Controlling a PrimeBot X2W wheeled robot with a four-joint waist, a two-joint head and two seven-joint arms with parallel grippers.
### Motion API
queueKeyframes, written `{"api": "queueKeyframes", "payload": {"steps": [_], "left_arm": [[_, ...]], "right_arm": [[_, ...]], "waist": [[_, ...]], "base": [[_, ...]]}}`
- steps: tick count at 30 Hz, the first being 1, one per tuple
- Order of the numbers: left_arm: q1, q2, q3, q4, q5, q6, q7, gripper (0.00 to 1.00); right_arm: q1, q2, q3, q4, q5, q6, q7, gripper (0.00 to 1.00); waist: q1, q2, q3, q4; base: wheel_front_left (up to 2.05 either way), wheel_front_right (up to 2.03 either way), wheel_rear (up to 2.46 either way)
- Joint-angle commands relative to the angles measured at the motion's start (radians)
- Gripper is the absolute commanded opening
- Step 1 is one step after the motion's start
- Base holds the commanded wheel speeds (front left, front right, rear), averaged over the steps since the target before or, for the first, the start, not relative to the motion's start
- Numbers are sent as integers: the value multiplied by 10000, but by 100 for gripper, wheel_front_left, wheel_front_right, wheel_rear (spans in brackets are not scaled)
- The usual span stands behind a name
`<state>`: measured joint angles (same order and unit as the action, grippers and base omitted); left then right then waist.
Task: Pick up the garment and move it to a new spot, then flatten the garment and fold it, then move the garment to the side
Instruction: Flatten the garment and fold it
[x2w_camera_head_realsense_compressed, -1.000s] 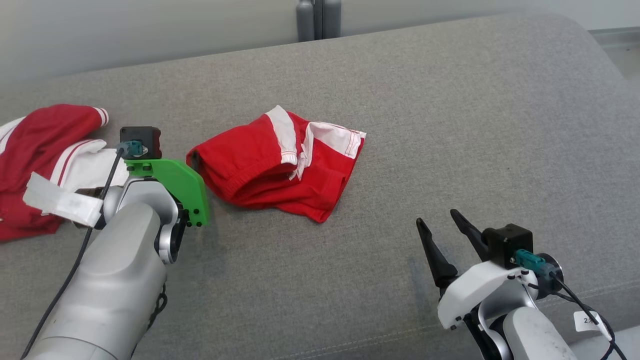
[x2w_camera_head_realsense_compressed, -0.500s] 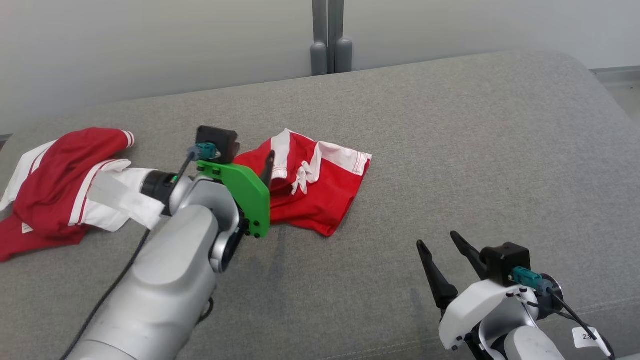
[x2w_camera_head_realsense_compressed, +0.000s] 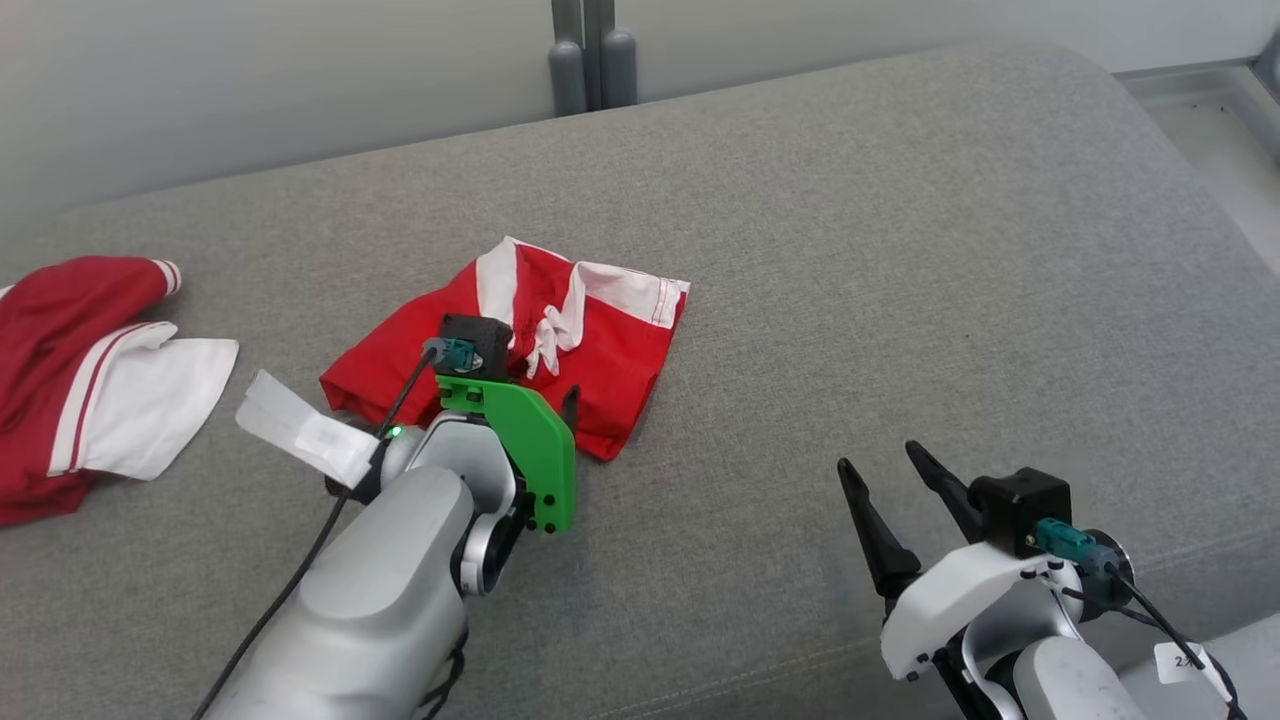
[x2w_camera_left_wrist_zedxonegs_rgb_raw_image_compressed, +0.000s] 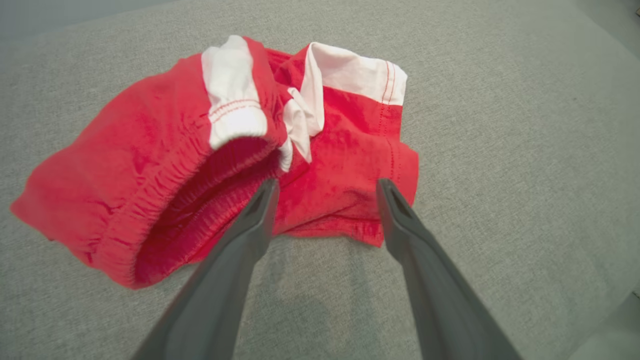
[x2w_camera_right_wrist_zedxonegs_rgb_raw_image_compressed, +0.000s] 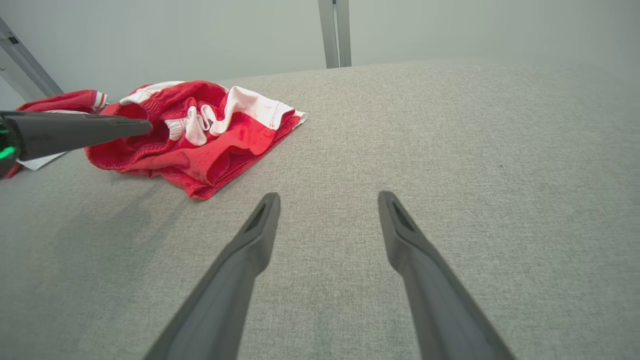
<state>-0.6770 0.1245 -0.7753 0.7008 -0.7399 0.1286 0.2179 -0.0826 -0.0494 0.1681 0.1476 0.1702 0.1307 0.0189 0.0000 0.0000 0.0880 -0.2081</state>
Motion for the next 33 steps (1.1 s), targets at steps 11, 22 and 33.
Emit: {"api": "queueKeyframes", "payload": {"steps": [11,22,33], "left_arm": [[-635,278,192,679,8,176,-79,100],[-1024,247,329,1144,-74,114,-538,0],[-998,58,444,1196,-401,-167,-674,0]], "right_arm": [[-348,-14,-82,156,118,1,-334,100],[-531,-17,-32,372,189,1,-493,100],[-533,-17,-79,436,97,1,-465,100]], "waist": [[0,0,954,-822],[0,0,996,-757],[0,0,810,-407]], "base": [[0,0,0],[0,0,0],[0,0,0]]}}
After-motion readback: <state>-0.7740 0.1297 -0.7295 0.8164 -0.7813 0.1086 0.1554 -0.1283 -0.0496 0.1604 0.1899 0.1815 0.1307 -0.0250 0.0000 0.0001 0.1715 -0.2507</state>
